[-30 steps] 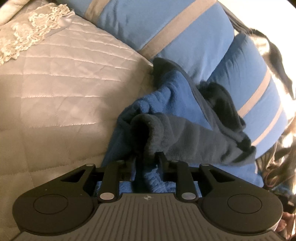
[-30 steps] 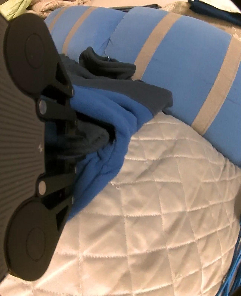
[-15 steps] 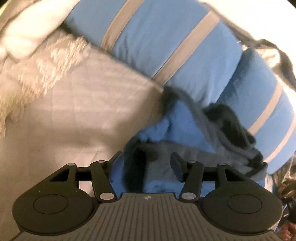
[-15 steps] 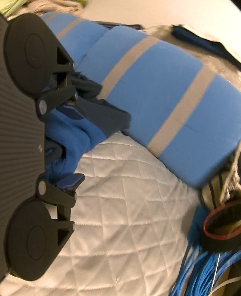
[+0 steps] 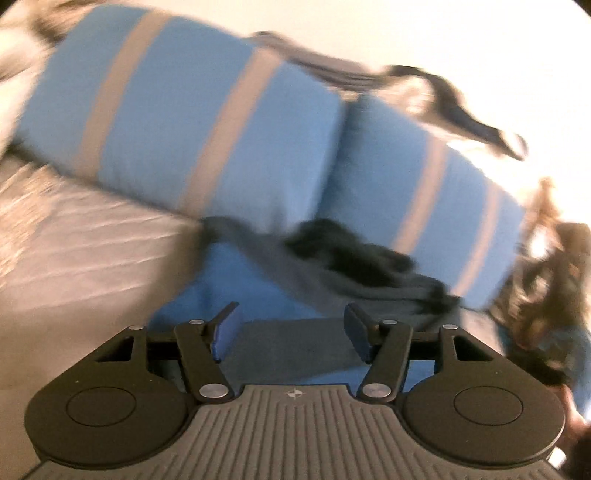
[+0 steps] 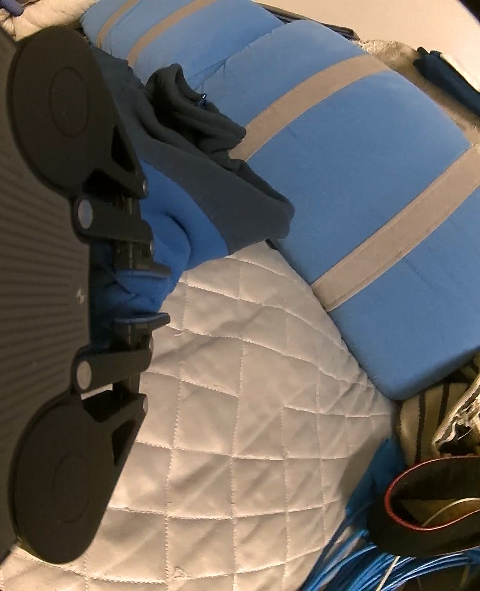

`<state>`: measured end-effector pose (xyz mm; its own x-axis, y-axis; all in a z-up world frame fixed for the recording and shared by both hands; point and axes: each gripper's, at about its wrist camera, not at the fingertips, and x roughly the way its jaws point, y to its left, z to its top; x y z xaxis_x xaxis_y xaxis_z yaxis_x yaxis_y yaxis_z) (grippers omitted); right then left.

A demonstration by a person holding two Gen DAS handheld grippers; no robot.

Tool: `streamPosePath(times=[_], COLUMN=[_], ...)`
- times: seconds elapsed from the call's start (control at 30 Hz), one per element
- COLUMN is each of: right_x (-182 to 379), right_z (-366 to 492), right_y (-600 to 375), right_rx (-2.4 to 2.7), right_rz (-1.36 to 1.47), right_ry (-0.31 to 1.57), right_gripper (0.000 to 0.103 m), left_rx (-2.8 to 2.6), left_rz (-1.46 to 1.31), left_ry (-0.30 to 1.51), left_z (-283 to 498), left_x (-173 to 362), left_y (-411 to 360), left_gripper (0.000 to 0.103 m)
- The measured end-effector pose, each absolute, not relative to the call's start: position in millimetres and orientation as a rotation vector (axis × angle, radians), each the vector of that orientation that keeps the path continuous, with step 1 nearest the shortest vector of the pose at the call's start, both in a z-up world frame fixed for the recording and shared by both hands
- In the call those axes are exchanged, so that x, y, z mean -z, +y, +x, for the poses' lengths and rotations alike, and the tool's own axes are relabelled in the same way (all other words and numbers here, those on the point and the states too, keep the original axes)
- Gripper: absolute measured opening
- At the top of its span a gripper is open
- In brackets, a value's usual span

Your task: Fold clothes

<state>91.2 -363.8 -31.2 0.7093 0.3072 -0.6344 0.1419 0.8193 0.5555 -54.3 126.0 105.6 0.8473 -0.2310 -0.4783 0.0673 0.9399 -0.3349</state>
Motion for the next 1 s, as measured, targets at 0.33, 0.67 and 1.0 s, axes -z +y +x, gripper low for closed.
streamPosePath(times=[0.33, 0.67, 1.0], right_x=[43.3, 42.0, 32.0], right_z=[97.5, 100.2, 93.0], right_y=[-376.4, -380.2, -361.9], right_rx=[-0.125, -0.111, -0.088], right_rz=[0.756, 0.769, 0.609], right_ry=[0.845, 0.880, 0.905], right_gripper=[0.073, 0.071, 0.040], left_rx=[0.477, 0.604, 0.717], left_rz=[-0.011, 0.126, 0.090], left_ry=[0.531, 0.644, 0.699], left_z=[-23.5, 102.7, 188.3], left_x=[-160.8, -133.8, -57.7], left_y=[-2.7, -129.9, -184.7], left_gripper=[0.068, 0.073, 0.068])
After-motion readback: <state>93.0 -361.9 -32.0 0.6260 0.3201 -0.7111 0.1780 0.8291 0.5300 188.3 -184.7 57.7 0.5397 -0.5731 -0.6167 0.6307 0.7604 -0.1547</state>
